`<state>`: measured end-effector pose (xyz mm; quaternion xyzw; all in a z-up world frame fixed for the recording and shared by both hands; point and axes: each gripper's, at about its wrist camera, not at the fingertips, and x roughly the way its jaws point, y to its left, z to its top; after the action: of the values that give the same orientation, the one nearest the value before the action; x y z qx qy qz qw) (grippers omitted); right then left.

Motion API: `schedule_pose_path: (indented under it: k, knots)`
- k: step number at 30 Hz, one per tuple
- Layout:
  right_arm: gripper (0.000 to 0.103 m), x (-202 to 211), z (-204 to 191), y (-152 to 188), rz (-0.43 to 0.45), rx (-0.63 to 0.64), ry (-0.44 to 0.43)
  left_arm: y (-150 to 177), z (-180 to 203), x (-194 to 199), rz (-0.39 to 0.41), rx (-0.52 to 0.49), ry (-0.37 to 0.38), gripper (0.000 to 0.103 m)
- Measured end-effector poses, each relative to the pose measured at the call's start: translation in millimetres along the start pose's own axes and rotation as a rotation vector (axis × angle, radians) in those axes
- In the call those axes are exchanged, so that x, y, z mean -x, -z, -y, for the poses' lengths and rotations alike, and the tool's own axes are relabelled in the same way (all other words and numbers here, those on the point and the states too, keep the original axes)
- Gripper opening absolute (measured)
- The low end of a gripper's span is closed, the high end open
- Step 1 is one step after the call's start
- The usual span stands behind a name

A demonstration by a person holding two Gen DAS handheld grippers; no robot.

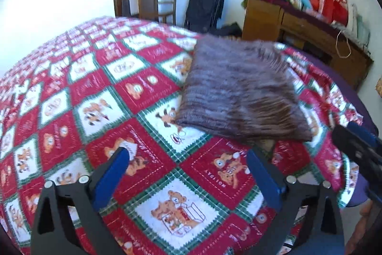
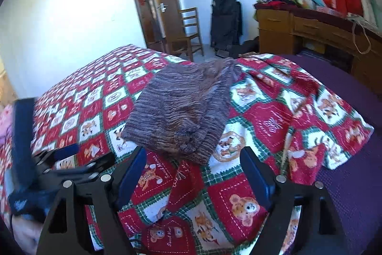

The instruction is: Fold small clothes

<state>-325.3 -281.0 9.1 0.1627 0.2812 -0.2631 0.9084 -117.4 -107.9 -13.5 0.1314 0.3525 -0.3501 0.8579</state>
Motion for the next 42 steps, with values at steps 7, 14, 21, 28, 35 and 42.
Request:
schedule_pose_path:
  k: [7,14,21,28,35,42]
  knots:
    - [0.081,14,6,2,0.018,-0.029,0.094,0,0,33,0.088,0.003,-0.048,0.103]
    - [0.081,69,2,-6,0.232,0.067,0.186,-1,8,61,0.167,-0.004,-0.092,0.103]
    - [0.082,106,-5,-12,0.398,0.134,0.210,-7,22,93,0.278,0.001,-0.142,0.103]
    - [0.083,115,-1,-11,0.421,0.095,0.153,-6,35,109,0.335,-0.008,-0.198,0.103]
    - [0.083,119,5,-10,0.421,0.064,0.127,-5,48,119,0.352,-0.027,-0.206,0.103]
    - [0.083,129,10,-11,0.443,0.041,0.105,-6,58,126,0.369,-0.039,-0.207,0.103]
